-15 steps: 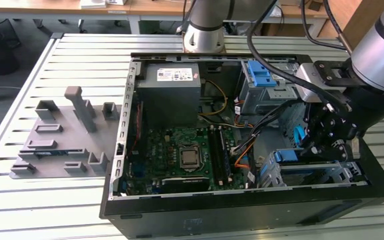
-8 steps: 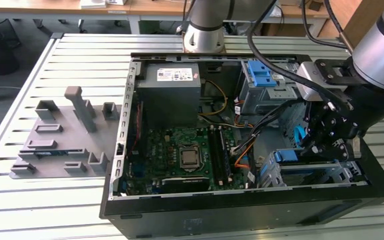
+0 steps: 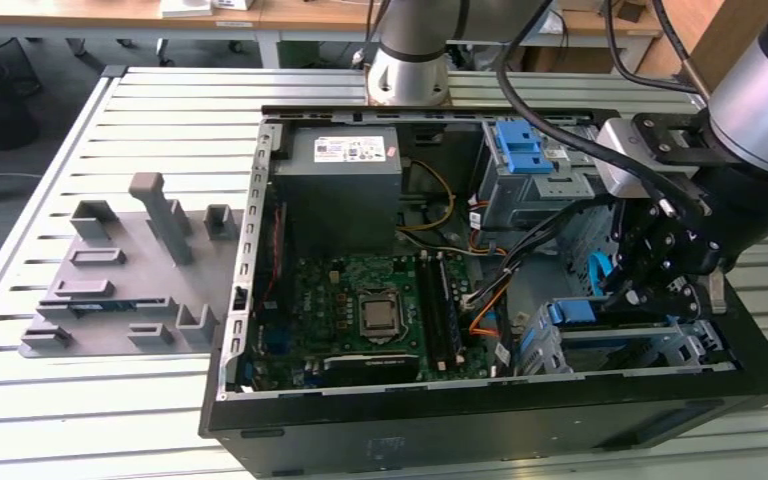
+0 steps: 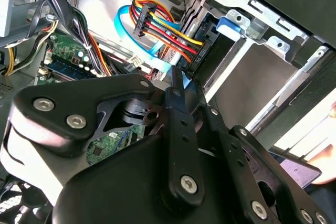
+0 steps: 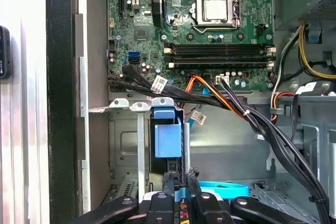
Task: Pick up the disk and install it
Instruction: 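Insert the second disk wire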
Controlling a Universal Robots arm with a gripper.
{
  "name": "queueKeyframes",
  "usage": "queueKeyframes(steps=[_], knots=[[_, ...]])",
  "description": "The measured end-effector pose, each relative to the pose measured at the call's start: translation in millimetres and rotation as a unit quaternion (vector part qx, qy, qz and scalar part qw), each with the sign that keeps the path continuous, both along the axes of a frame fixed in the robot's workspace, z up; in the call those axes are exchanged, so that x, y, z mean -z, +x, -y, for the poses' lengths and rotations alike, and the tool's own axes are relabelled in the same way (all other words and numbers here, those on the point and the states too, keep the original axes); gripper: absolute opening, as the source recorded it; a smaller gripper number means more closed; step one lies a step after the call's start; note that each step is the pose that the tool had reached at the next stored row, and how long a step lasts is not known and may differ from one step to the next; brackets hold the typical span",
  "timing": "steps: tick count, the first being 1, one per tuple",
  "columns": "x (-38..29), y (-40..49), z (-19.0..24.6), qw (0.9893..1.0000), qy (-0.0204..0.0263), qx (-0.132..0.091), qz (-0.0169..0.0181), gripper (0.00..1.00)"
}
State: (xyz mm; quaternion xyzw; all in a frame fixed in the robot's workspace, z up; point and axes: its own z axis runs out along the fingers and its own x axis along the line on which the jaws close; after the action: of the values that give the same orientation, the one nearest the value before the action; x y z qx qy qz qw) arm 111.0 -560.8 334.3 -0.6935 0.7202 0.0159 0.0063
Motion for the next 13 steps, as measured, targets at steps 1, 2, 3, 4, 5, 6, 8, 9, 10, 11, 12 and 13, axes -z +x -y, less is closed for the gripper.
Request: queueKeyframes(steps=[1,2,3,4,5,6,8,9,10,11,12,13], knots=[[0.0,0.0,0.0,1.0000,0.0000,0.000,0.0000,0.23],[0.0,0.0,0.0,1.0000,0.0000,0.000,0.0000,0.23],[-0.1,0.0,0.0,1.0000,-0.0001,0.000,0.0000,0.23],[-0.1,0.1,0.0,1.0000,-0.0001,0.000,-0.0001,0.23],[-0.1,0.1,0.0,1.0000,-0.0002,0.000,0.0000,0.23],[0.0,0.2,0.0,1.0000,-0.0002,0.000,-0.0001,0.23],[1.3,0.5,0.0,1.0000,0.0000,0.000,0.0000,0.23],[2.1,0.8,0.0,1.0000,0.0000,0.000,-0.0001,0.23],[2.9,0.8,0.0,1.0000,-0.0002,0.000,-0.0001,0.23],[3.5,0.9,0.0,1.0000,-0.0001,0.000,-0.0001,0.23],[3.6,0.9,0.0,1.0000,-0.0003,0.000,-0.0001,0.23],[3.8,1.0,0.0,1.0000,-0.0003,0.000,-0.0001,0.23]])
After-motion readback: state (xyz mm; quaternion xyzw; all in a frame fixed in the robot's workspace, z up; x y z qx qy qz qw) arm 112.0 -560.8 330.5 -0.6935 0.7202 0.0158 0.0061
